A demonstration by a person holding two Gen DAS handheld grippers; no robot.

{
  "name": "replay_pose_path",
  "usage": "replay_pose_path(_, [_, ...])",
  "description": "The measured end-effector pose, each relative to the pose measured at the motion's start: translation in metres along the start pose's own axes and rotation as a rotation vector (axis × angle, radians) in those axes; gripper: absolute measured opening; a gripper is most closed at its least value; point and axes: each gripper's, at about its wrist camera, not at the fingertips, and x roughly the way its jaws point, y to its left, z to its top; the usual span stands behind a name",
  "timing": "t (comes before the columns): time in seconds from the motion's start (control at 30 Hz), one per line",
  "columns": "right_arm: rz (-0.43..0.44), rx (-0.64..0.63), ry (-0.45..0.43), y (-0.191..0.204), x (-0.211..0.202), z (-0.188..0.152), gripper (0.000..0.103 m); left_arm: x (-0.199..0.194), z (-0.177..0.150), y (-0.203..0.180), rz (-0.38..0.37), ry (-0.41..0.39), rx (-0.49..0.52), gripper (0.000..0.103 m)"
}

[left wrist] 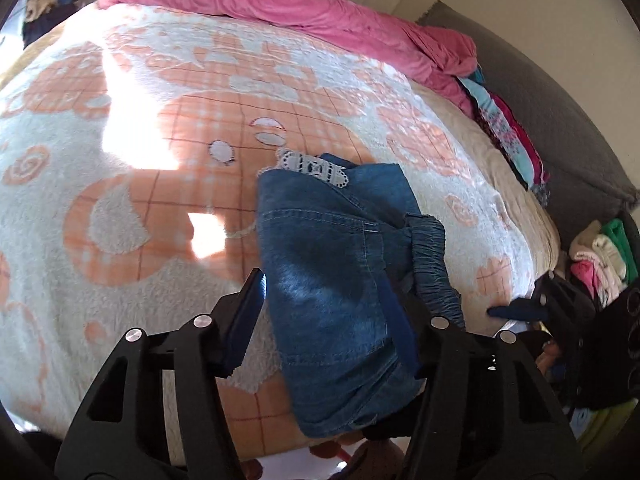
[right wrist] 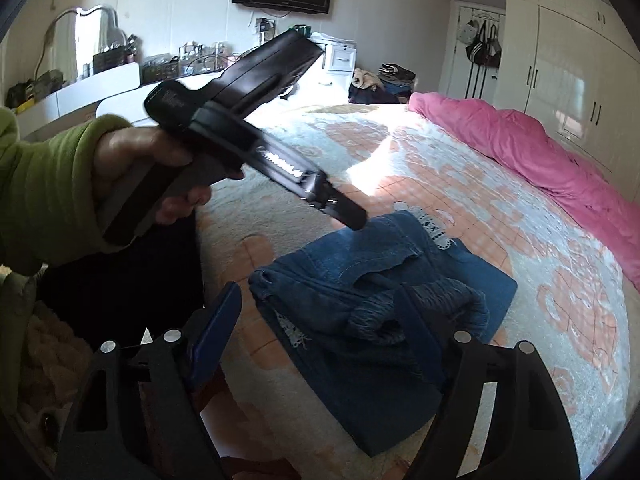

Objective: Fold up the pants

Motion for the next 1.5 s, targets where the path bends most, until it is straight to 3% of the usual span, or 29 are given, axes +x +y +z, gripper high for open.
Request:
replay_pose_path(0.17, [0.004, -0.075, 0.054, 0.018, 0.02, -0.003, 0.05, 0.02, 0.011, -0.004, 0.016, 0.04, 0.055, 0.043])
replay_pose_path(0.4, [-0.016, -0.138, 0.074, 0.03, 0.043, 0.005, 0.046, 0.043, 0.003, -0.002, 0.014, 0.053, 0.077, 0.043])
replay_pose_path(0.5, [-0.054, -0.186, 0.118, 0.037, 0.06, 0.004, 0.028, 0.045, 0.005, -0.002, 0.013, 0.051, 0.087, 0.043])
replay_pose_path(0.57, [-0.019, -0.187, 0.143, 0.04, 0.066, 0.002, 0.01, 0.046, 0.005, 0.0, 0.008, 0.05, 0.081, 0.043])
replay_pose_path(0.63, [0.027, -0.203, 0.17, 0.047, 0.062, 0.0, 0.004, 0.047, 0.004, 0.002, 0.002, 0.051, 0.074, 0.043])
replay_pose_path(0.73, [0.068, -0.212, 0.159, 0.05, 0.049, -0.004, 0.003, 0.048, 0.004, 0.003, -0.006, 0.049, 0.067, 0.043])
replay_pose_path(0.93, [0.045, -0.201, 0.255, 0.048, 0.072, -0.018, 0.004, 0.047, 0.002, 0.001, 0.002, 0.032, 0.081, 0.048])
replay_pose_path(1.17, [0.091, -0.12, 0.207, 0.035, 0.059, -0.012, 0.006, 0.043, -0.001, -0.007, 0.005, 0.015, 0.115, 0.057])
replay_pose_path(1.33, [0.113, -0.123, 0.175, 0.036, 0.05, -0.009, 0.02, 0.041, -0.001, -0.007, 0.001, 0.009, 0.113, 0.058])
replay_pose_path(1.5, [0.145, -0.087, 0.138, 0.029, 0.038, 0.0, 0.023, 0.038, -0.002, -0.006, -0.003, 0.007, 0.104, 0.059])
